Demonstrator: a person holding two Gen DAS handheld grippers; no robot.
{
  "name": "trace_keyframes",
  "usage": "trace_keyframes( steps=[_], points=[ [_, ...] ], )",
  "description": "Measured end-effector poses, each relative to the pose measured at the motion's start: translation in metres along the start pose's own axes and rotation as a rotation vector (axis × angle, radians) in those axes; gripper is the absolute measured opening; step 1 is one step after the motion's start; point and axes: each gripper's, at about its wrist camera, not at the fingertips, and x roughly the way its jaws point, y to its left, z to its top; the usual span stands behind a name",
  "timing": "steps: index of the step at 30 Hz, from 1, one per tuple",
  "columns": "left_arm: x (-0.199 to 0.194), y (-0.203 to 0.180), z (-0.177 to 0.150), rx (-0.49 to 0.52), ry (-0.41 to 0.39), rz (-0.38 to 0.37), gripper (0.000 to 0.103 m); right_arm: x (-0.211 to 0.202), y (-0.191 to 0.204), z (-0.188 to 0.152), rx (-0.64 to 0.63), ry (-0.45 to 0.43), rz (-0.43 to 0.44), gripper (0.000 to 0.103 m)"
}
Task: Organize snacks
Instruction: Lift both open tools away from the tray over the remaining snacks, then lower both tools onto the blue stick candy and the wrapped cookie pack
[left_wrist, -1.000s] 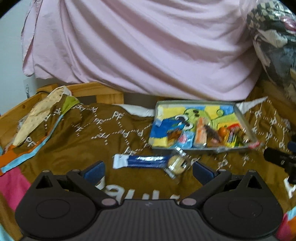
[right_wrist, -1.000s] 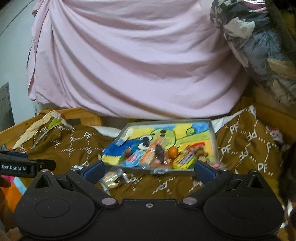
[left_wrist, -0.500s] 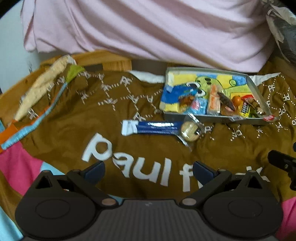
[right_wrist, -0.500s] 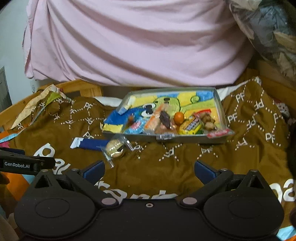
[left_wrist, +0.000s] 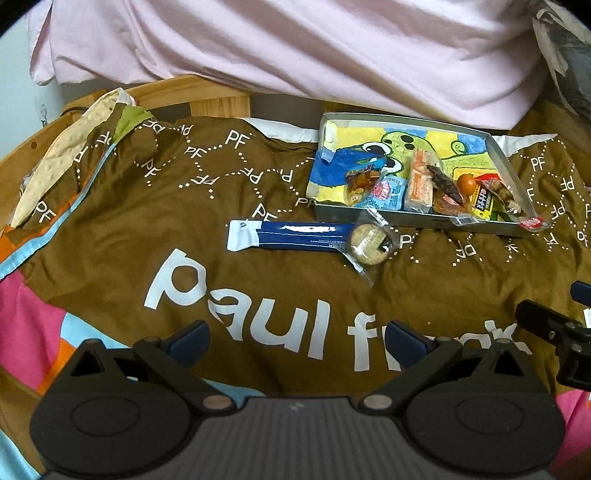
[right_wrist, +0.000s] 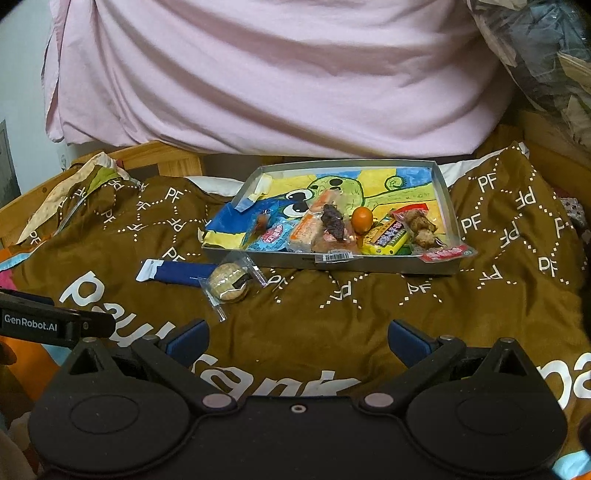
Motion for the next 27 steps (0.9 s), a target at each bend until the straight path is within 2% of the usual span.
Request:
trace_keyframes(
  steps=[22,27],
  points=[
    [0.04,0.014,0.03,0.048,0.005,0.03,0.103,0.033,0.014,0.004,-0.013,0.015,0.033,0.102],
    [0.05,0.025,0.043,0.072,-0.035,0.028,0.103,0.047,0.02,0.005,-0.019,-0.007,0.054,0.102]
  ],
)
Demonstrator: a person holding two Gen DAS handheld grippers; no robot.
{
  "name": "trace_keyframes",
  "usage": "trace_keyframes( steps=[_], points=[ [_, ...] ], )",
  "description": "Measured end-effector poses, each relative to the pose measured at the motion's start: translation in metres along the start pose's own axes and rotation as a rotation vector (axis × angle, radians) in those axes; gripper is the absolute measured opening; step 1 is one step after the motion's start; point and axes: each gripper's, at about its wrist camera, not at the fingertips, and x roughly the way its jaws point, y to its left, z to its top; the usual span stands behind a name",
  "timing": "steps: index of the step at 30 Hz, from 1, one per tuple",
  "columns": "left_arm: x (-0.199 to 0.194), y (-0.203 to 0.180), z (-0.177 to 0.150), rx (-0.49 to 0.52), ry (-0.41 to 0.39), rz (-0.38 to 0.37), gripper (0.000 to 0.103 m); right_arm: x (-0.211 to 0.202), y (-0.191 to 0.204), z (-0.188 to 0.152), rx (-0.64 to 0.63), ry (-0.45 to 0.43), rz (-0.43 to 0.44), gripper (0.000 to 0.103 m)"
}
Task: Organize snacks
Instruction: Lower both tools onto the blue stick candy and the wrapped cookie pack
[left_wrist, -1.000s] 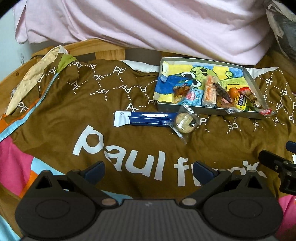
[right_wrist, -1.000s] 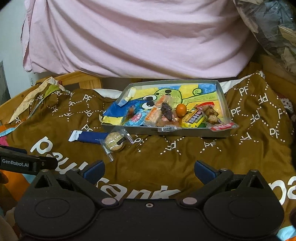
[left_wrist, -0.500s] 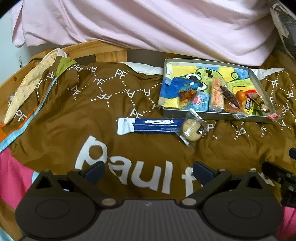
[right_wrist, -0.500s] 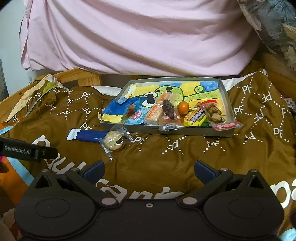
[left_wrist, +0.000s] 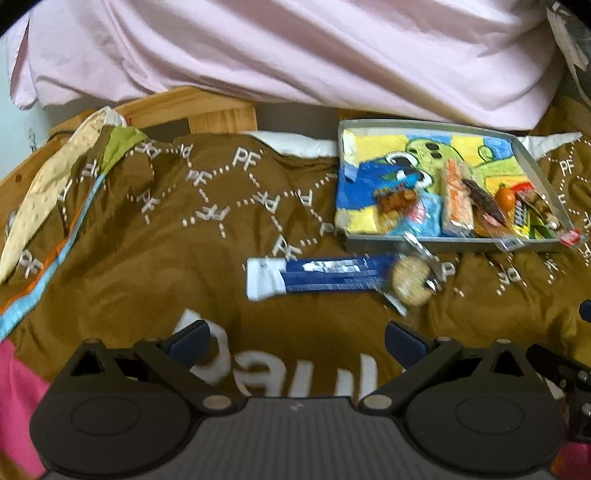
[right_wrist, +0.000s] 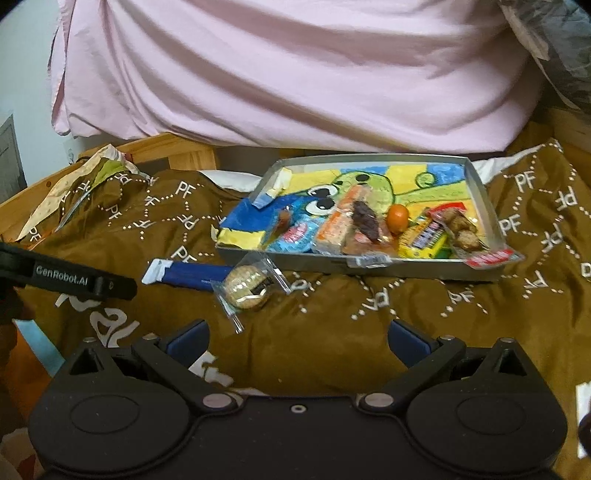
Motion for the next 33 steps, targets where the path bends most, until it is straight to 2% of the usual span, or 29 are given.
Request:
trace_keyframes(
  steps=[6,8,12,17,22,28,31,33],
  points=[
    [0.03,0.016,0.018,0.166,-0.125,0.01,0.103,0.039,0.018,0.004,-0.038,0.002,0.034,0.102],
    [0.044,0.019,0.021,0.231,-0.143,0.014,0.103,0.051,0.025,0.005,-0.066,0.015,0.044,0.102],
    [0.063,0.016,0.027,0.407,-0.133,-0.086,0.103,0.071,0.032,0.008,-0.122,0.022,0.059,0.102],
    [0.082,-0.007,0.029,0.654,-0.103,-0.21,0.103,0.1,0.031,0.016,-0.2,0.04,0.078,0.102],
    [0.105,-0.028,0.03,0.826,-0.037,-0.268,0.103,0.124,0.032,0.022,-0.33,0.078,0.141,0.102],
    [0.125,-0.036,0.028,0.931,0.05,-0.304,0.102,0.146,0.03,0.028,-0.436,0.109,0.205,0.102],
    [0.129,-0.034,0.028,0.936,0.074,-0.319,0.102,0.155,0.029,0.031,-0.434,0.126,0.247,0.1],
    [0.132,-0.033,0.031,0.92,0.1,-0.334,0.1,0.158,0.032,0.03,-0.446,0.132,0.252,0.094]
  ],
)
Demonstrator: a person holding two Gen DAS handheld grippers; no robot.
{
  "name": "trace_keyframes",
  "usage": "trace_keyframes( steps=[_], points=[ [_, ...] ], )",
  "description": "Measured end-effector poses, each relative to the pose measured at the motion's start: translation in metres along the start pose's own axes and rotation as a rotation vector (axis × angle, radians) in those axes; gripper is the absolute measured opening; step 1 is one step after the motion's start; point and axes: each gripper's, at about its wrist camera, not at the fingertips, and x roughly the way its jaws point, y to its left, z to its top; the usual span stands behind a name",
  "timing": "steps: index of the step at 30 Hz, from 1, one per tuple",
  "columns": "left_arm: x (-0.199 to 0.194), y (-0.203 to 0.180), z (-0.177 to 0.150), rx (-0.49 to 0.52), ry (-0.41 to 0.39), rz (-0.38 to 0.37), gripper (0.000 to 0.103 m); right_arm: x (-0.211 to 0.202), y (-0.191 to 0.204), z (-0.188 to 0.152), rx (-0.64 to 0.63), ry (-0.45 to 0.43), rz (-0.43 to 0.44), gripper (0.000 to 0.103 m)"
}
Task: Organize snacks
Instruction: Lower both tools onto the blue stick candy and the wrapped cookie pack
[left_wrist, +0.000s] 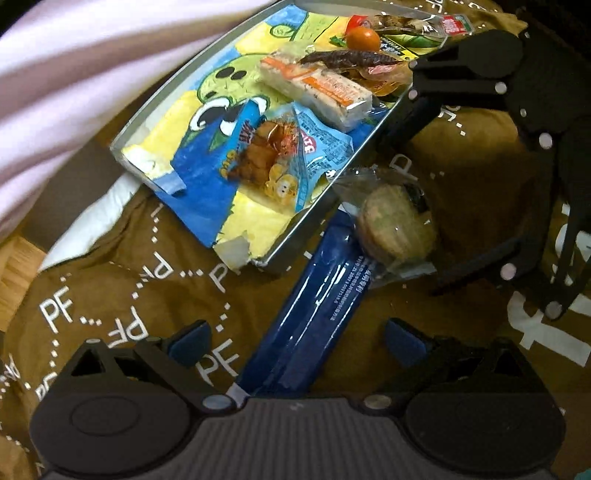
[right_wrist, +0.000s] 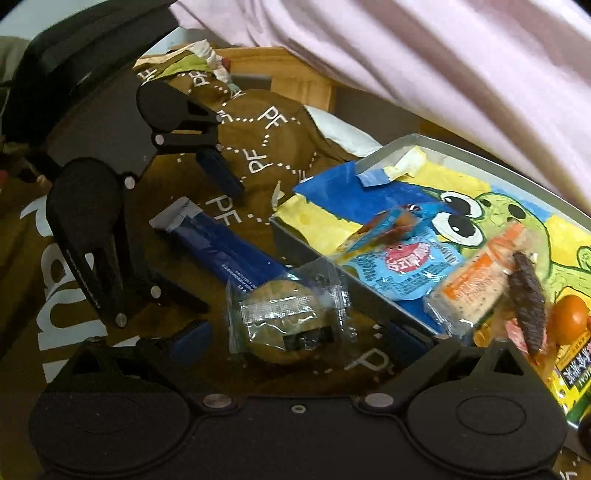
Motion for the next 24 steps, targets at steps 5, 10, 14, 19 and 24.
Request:
trace_keyframes(
  steps=[5,10,14,19,24],
  points=[
    [0.003,0.008,0.002,-0.054,0.045,-0.09,0.081,0.002,0.003,-0.001,-0.017,0.014,0.013,0.074],
    [0.001,0.01,0.006,-0.121,0.097,-0.123,0.055,-0.007,0.004,0.0,-0.011,0.013,0.006,0.063],
    [-0.003,0.001,0.012,-0.164,0.155,-0.093,0.05,-0.018,0.003,-0.002,0.013,0.019,0.003,0.06],
    [-0.017,-0.018,0.012,-0.259,0.193,-0.083,0.047,-0.039,0.003,-0.006,0.053,0.021,0.001,0.06],
    [-0.034,-0.035,0.006,-0.461,0.228,-0.085,0.046,-0.06,0.006,-0.013,0.064,0.04,-0.017,0.059]
  ],
)
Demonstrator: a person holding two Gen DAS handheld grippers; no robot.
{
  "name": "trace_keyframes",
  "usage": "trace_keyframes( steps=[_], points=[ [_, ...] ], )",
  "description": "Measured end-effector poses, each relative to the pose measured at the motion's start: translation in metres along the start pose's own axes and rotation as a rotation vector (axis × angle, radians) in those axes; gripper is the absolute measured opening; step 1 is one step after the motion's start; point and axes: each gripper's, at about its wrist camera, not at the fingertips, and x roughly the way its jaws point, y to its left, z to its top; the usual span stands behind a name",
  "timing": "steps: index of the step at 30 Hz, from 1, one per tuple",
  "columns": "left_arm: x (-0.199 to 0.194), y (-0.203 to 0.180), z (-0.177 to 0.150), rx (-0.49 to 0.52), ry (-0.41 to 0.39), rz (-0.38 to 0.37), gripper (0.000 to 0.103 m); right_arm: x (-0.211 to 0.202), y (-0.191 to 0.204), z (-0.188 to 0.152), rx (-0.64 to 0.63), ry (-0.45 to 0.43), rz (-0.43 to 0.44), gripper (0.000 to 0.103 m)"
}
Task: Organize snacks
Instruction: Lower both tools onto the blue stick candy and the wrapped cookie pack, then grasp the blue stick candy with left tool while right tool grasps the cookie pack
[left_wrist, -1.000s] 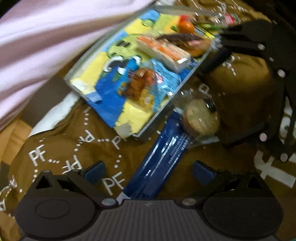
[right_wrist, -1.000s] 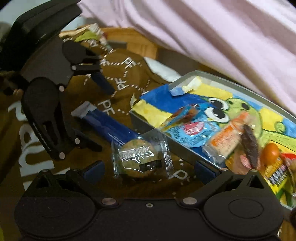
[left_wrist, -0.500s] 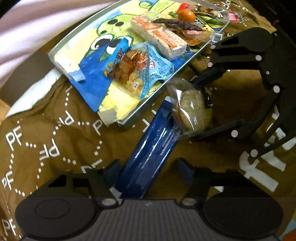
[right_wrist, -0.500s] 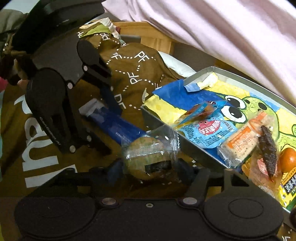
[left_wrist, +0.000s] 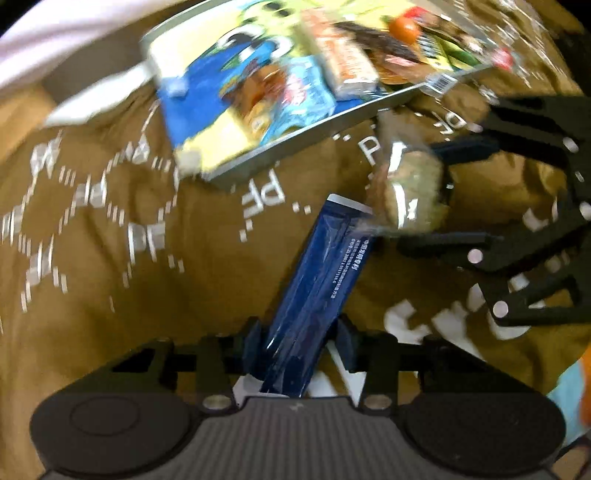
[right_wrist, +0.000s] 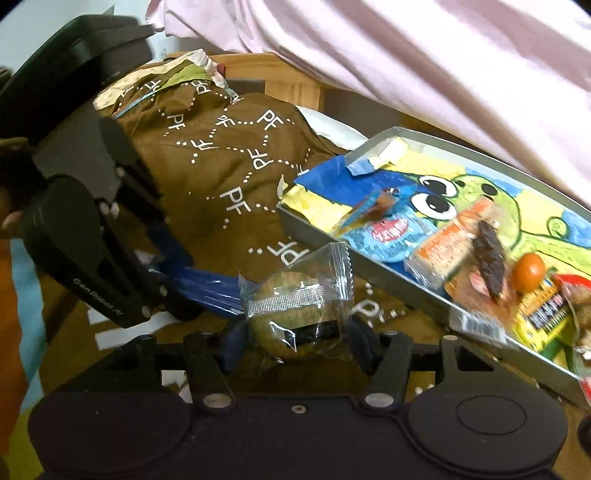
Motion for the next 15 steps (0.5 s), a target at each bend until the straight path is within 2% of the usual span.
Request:
trace_keyframes(
  steps=[8,12,15],
  points=[
    [-0.021,-0.031,-0.026,-0.105,0.01,-0.006,0.043,-0.044,-0.002,-0.014,0.002,0.014,-0.053,0.06],
    [-0.028,-0.04,-0.035,-0.22,0.014,-0.055,0.042,-0.065,-0.003,-0.02,0.018,0.017,-0.07,0.06],
    [-0.033,-0.047,-0.044,-0.281,-0.004,-0.056,0.042,-0.078,-0.003,-0.024,0.035,0.012,-0.072,0.06]
  ],
)
